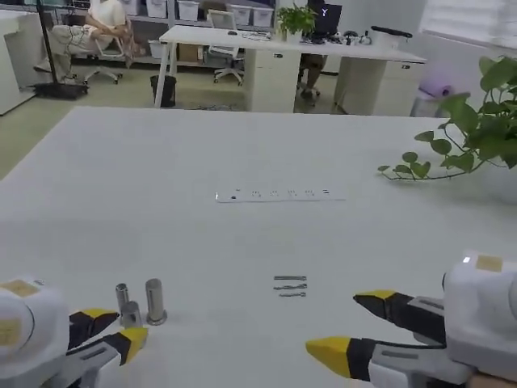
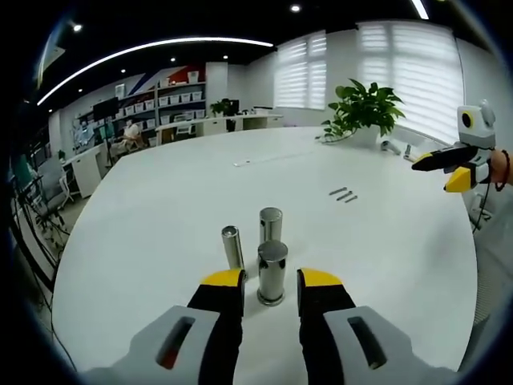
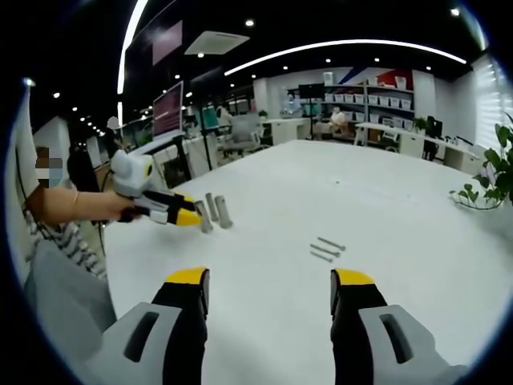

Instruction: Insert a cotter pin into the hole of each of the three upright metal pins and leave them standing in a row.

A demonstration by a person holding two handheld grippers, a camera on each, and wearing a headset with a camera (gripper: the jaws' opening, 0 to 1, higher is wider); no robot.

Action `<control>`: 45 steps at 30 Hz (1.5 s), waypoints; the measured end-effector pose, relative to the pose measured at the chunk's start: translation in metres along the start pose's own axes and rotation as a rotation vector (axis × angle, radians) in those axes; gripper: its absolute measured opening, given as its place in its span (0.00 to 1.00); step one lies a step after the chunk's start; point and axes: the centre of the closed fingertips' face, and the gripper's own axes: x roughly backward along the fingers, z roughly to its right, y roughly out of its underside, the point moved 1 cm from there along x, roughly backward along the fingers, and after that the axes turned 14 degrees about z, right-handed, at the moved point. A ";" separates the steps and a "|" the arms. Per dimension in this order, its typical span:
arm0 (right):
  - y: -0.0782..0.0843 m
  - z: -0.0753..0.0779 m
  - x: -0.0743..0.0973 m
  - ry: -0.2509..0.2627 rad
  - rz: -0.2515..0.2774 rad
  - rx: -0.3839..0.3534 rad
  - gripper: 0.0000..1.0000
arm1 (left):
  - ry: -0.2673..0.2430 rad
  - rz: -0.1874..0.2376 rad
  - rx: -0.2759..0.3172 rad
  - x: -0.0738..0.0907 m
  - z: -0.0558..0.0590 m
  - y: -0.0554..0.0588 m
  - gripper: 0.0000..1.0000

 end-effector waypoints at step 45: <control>0.007 0.013 -0.015 -0.039 -0.092 0.064 0.46 | 0.252 0.036 -0.079 -0.012 0.055 0.004 0.11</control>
